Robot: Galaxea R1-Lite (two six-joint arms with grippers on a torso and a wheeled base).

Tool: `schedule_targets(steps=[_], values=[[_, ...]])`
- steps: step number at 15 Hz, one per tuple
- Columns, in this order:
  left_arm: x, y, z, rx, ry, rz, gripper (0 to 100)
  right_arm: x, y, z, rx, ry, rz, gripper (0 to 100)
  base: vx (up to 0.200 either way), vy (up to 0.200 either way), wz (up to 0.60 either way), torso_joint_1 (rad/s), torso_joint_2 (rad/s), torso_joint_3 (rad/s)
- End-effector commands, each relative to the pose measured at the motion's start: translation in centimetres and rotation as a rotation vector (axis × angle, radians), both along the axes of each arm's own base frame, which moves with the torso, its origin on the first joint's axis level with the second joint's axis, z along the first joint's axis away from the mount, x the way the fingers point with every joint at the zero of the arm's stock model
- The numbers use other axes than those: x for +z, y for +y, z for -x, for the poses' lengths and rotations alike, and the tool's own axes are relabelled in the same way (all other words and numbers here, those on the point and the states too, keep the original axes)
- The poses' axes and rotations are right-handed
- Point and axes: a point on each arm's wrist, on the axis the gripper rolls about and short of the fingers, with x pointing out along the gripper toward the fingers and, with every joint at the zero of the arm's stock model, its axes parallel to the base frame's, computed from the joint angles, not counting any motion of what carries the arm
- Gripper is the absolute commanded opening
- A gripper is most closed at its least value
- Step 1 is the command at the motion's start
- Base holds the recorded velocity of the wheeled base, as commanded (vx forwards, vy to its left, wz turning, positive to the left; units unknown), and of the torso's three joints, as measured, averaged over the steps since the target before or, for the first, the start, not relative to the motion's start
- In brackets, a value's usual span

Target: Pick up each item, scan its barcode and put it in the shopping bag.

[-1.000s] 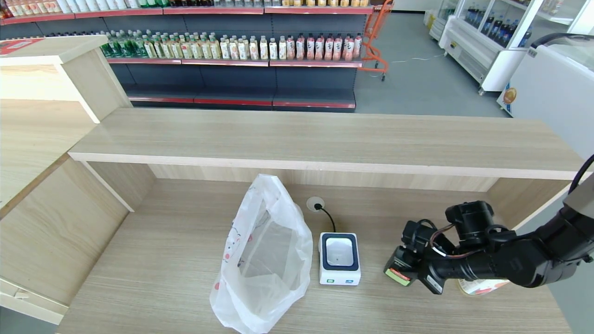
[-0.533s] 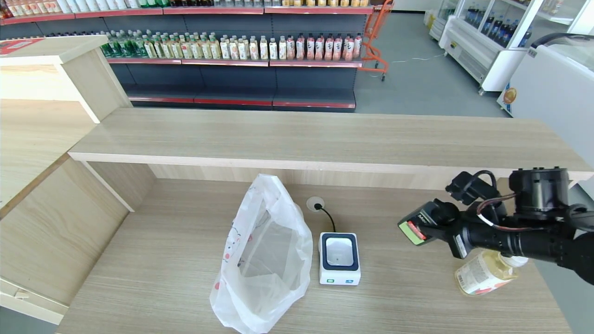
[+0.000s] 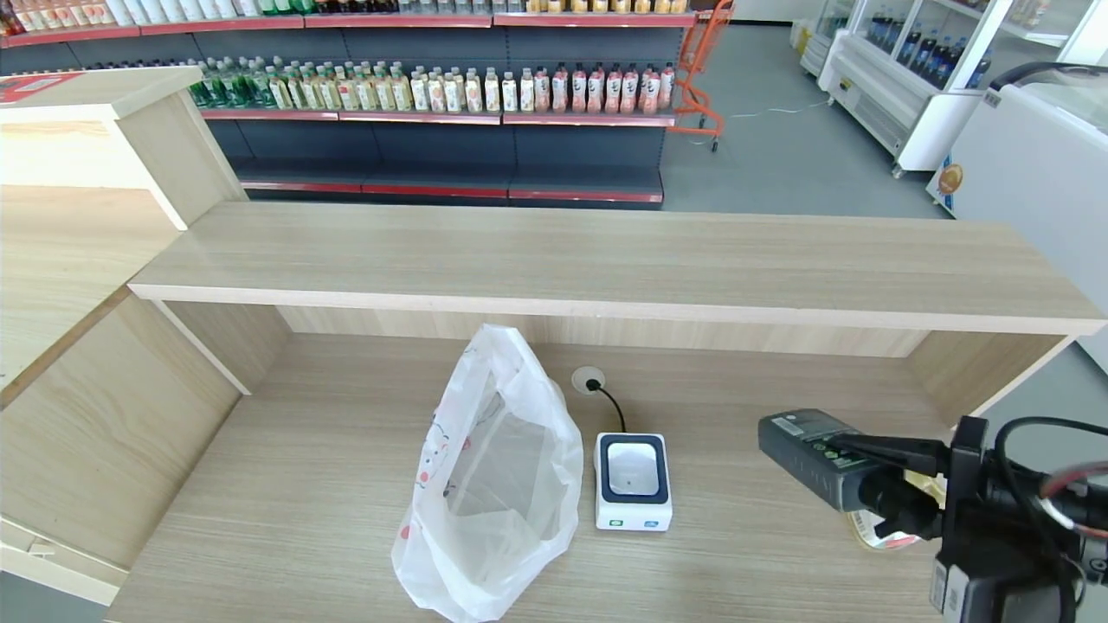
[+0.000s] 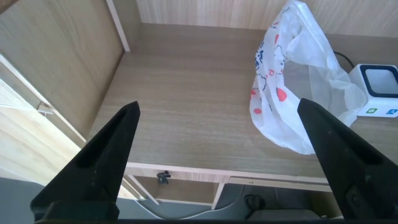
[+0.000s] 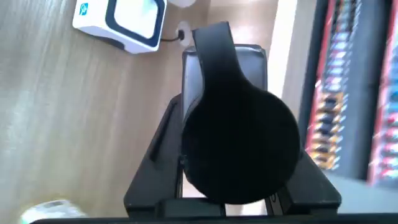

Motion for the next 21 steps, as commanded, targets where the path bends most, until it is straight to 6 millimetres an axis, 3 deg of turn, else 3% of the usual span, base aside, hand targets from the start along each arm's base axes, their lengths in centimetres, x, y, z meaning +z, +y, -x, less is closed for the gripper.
schedule_targets(steps=[1, 3, 5, 13, 21], values=[[0.0, 0.0, 0.0, 0.0, -0.001, 0.0, 100, 1.5, 3.5, 2.3, 0.403, -0.299, 0.151, 0, 0.0, 0.0, 0.0, 0.0, 0.0, 0.0], [0.0, 0.0, 0.0, 0.0, -0.001, 0.0, 100, 1.3, 6.1, 3.0, 0.573, -0.387, 0.225, 0, 0.0, 0.0, 0.0, 0.0, 0.0, 0.0], [0.0, 0.0, 0.0, 0.0, -0.001, 0.0, 100, 0.4, 7.4, 3.5, 0.629, -0.406, 0.284, 0, 0.0, 0.0, 0.0, 0.0, 0.0, 0.0], [0.0, 0.0, 0.0, 0.0, -0.001, 0.0, 100, 2.7, 7.4, 3.8, 0.703, -0.741, 0.345, 0, 0.0, 0.0, 0.0, 0.0, 0.0, 0.0], [0.0, 0.0, 0.0, 0.0, -0.001, 0.0, 100, 3.0, 7.3, 3.9, 0.695, -0.784, 0.346, 0, 0.0, 0.0, 0.0, 0.0, 0.0, 0.0]])
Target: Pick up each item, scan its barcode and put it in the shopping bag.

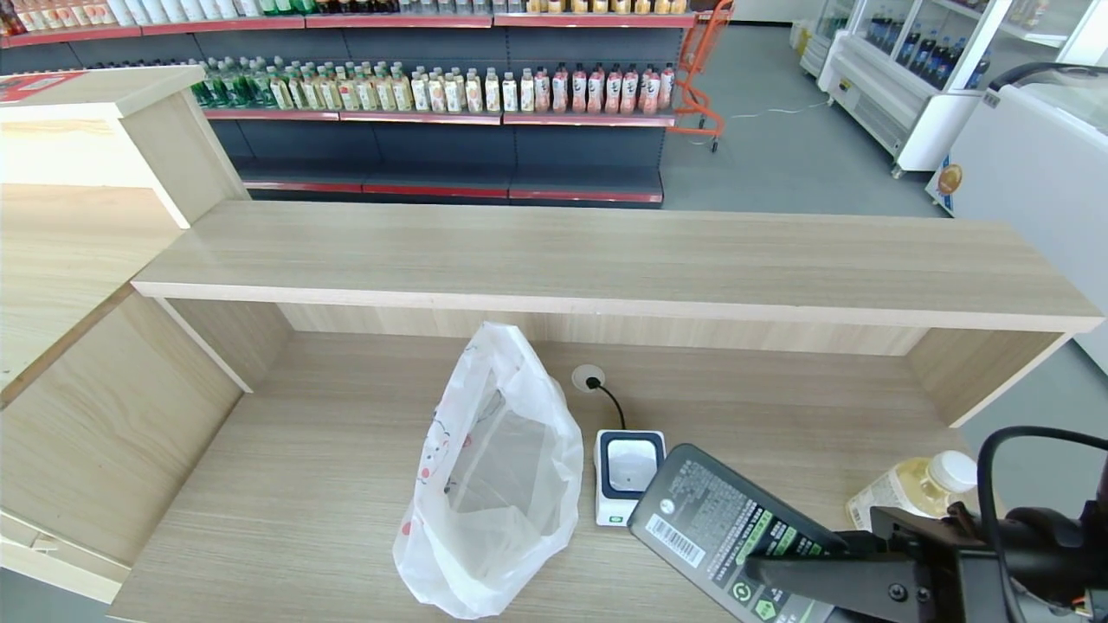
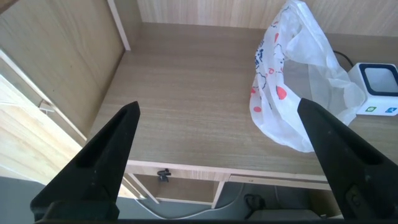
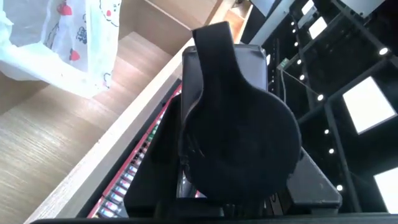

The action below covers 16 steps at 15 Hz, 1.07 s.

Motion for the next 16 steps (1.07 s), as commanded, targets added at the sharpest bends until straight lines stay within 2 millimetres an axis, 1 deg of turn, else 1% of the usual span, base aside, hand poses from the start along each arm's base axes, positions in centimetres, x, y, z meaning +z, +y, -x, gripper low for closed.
schedule_targets(steps=[1, 8, 12, 13, 14, 16], values=[[0.0, 0.0, 0.0, 0.0, -0.001, 0.0, 100, 0.2, -0.1, 0.1, -0.001, -0.009, -0.006, 0, 0.0, 0.0, 0.0, 0.0, 0.0, 0.0], [0.0, 0.0, 0.0, 0.0, -0.001, 0.0, 100, 0.5, -0.3, 0.3, 0.007, -0.017, -0.018, 0, 0.0, 0.0, 0.0, 0.0, 0.0, 0.0], [0.0, 0.0, 0.0, 0.0, -0.001, 0.0, 100, 0.8, -0.6, 0.8, 0.004, -0.024, -0.03, 0, 0.0, 0.0, 0.0, 0.0, 0.0, 0.0], [0.0, 0.0, 0.0, 0.0, -0.001, 0.0, 100, 0.9, -0.7, 0.6, -0.019, 0.02, -0.045, 0, 0.0, 0.0, 0.0, 0.0, 0.0, 0.0], [0.0, 0.0, 0.0, 0.0, -0.001, 0.0, 100, 1.6, -0.8, 0.2, -0.099, 0.14, -0.1, 0, 0.0, 0.0, 0.0, 0.0, 0.0, 0.0], [0.0, 0.0, 0.0, 0.0, -0.001, 0.0, 100, 2.4, -1.5, 0.0, -0.362, 0.455, -0.293, 0, 0.0, 0.0, 0.0, 0.0, 0.0, 0.0]])
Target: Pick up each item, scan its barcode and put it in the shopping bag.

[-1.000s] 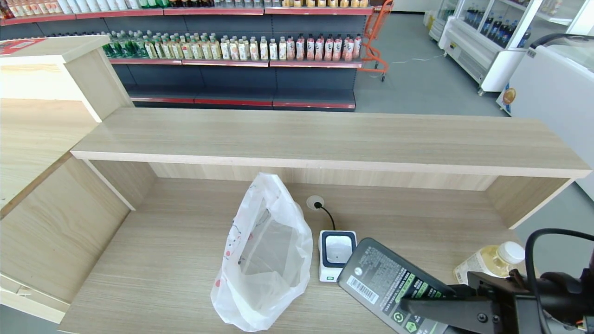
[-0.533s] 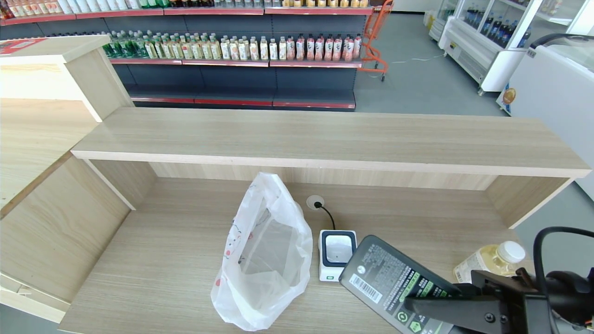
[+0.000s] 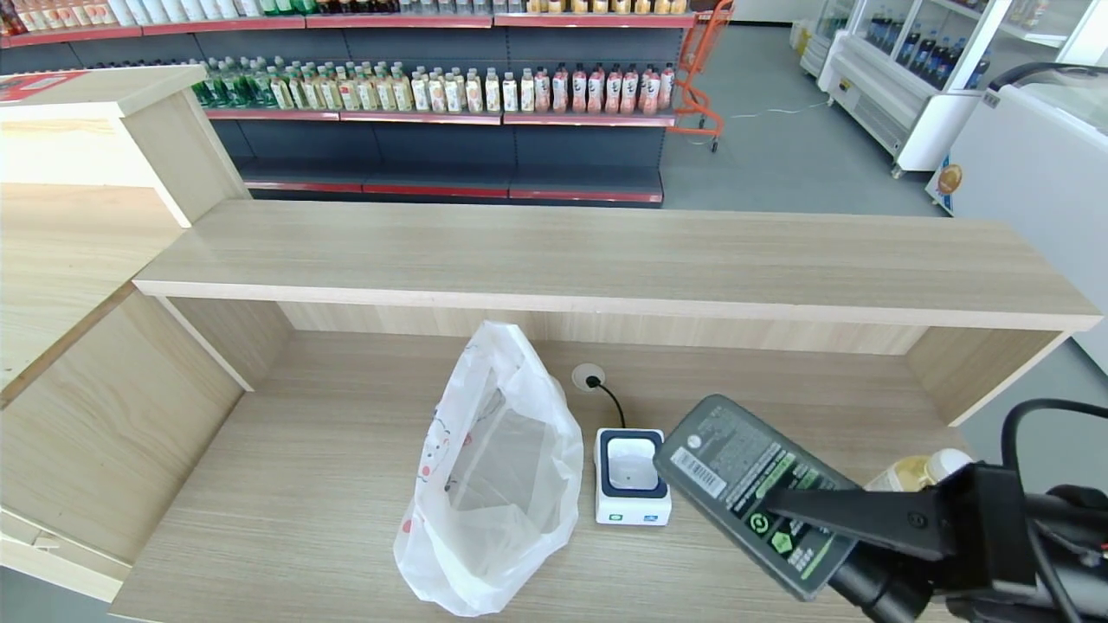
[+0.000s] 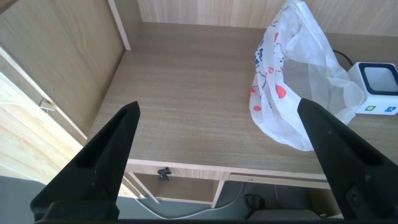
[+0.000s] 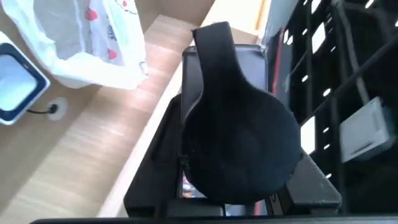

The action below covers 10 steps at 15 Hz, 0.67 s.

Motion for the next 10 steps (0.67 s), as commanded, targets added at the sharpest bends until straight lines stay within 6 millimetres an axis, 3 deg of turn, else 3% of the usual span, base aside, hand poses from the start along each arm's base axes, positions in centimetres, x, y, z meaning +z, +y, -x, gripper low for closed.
schedule_targets(steps=[1, 3, 5, 8, 10], values=[[0.0, 0.0, 0.0, 0.0, -0.001, 0.0, 100, 1.6, -1.5, 0.4, -0.364, 0.294, -0.281, 0, 0.0, 0.0, 0.0, 0.0, 0.0, 0.0], [0.0, 0.0, 0.0, 0.0, -0.001, 0.0, 100, 1.7, -3.4, 0.9, -0.679, 0.396, -0.506, 0, 0.0, 0.0, 0.0, 0.0, 0.0, 0.0], [0.0, 0.0, 0.0, 0.0, -0.001, 0.0, 100, 0.6, -4.3, 0.5, -0.799, 0.644, -0.688, 0, 0.0, 0.0, 0.0, 0.0, 0.0, 0.0], [0.0, 0.0, 0.0, 0.0, -0.001, 0.0, 100, 0.3, -4.9, -0.9, -0.879, 0.879, -0.945, 0, 0.0, 0.0, 0.0, 0.0, 0.0, 0.0], [0.0, 0.0, 0.0, 0.0, -0.001, 0.0, 100, -0.7, -4.0, -2.6, -0.833, 1.224, -1.102, 0, 0.0, 0.0, 0.0, 0.0, 0.0, 0.0]])
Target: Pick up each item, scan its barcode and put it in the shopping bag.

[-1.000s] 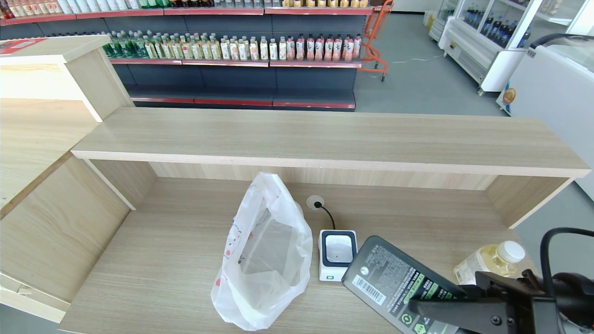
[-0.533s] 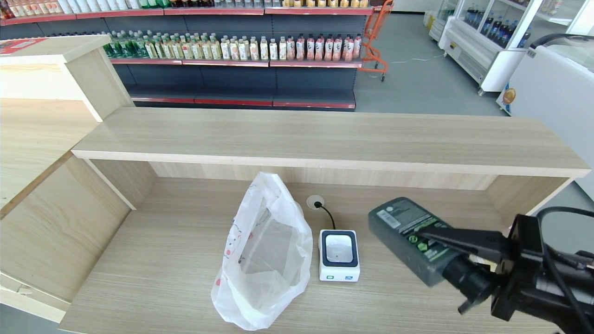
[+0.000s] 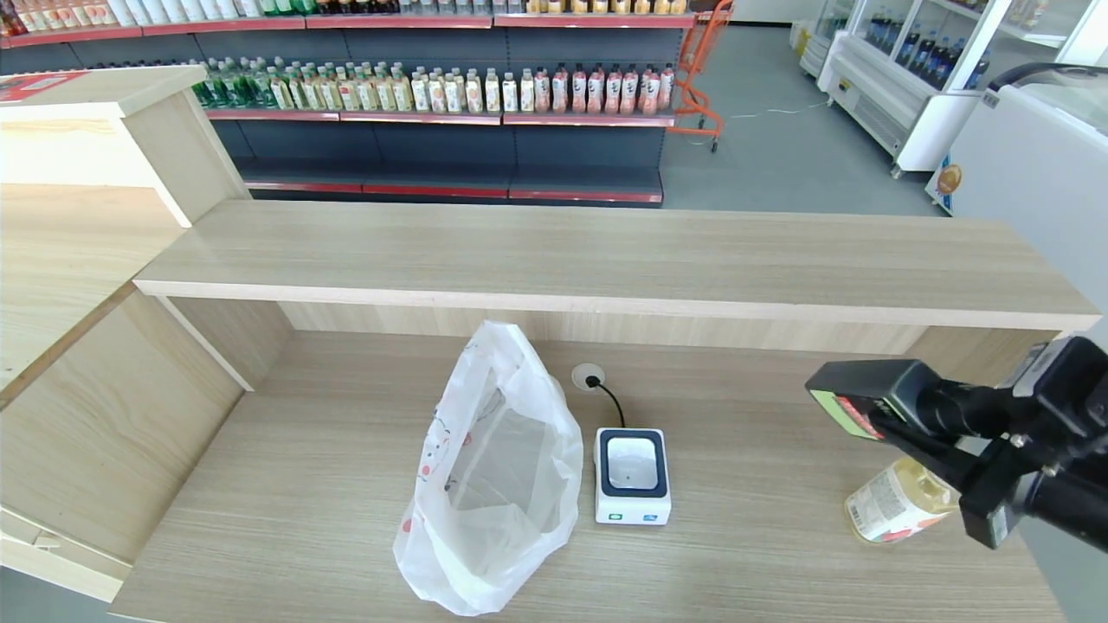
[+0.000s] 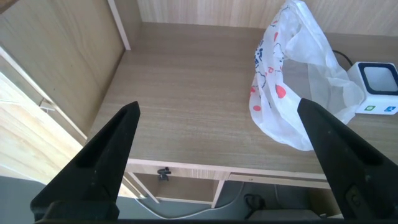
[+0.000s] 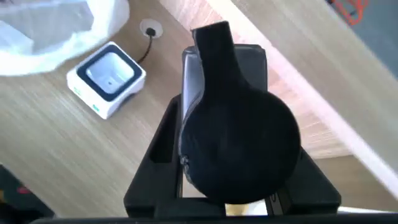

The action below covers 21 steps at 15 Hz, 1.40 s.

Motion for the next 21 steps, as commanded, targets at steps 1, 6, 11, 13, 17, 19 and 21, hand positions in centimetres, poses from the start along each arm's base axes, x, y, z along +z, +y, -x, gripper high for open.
schedule_targets(steps=[1, 6, 11, 13, 17, 19, 21], values=[[0.0, 0.0, 0.0, 0.0, -0.001, 0.0, 100, -1.7, 1.1, -2.6, 0.075, 0.231, -0.2, 0, 0.0, 0.0, 0.0, 0.0, 0.0, 0.0], [0.0, 0.0, 0.0, 0.0, -0.001, 0.0, 100, -5.5, 3.4, -8.0, -0.051, 0.693, -0.628, 0, 0.0, 0.0, 0.0, 0.0, 0.0, 0.0], [0.0, 0.0, 0.0, 0.0, -0.001, 0.0, 100, -6.9, 5.7, -12.8, -0.144, 0.851, -0.751, 0, 0.0, 0.0, 0.0, 0.0, 0.0, 0.0], [0.0, 0.0, 0.0, 0.0, -0.001, 0.0, 100, -7.5, 7.0, -13.1, -0.126, 0.873, -0.731, 0, 0.0, 0.0, 0.0, 0.0, 0.0, 0.0], [0.0, 0.0, 0.0, 0.0, -0.001, 0.0, 100, -10.2, 8.1, -14.9, -0.156, 0.935, -0.699, 0, 0.0, 0.0, 0.0, 0.0, 0.0, 0.0], [0.0, 0.0, 0.0, 0.0, -0.001, 0.0, 100, -10.7, 8.5, -16.0, -0.158, 0.937, -0.701, 0, 0.0, 0.0, 0.0, 0.0, 0.0, 0.0], [0.0, 0.0, 0.0, 0.0, -0.001, 0.0, 100, -9.8, 9.1, -16.8, -0.138, 0.921, -0.737, 0, 0.0, 0.0, 0.0, 0.0, 0.0, 0.0]])
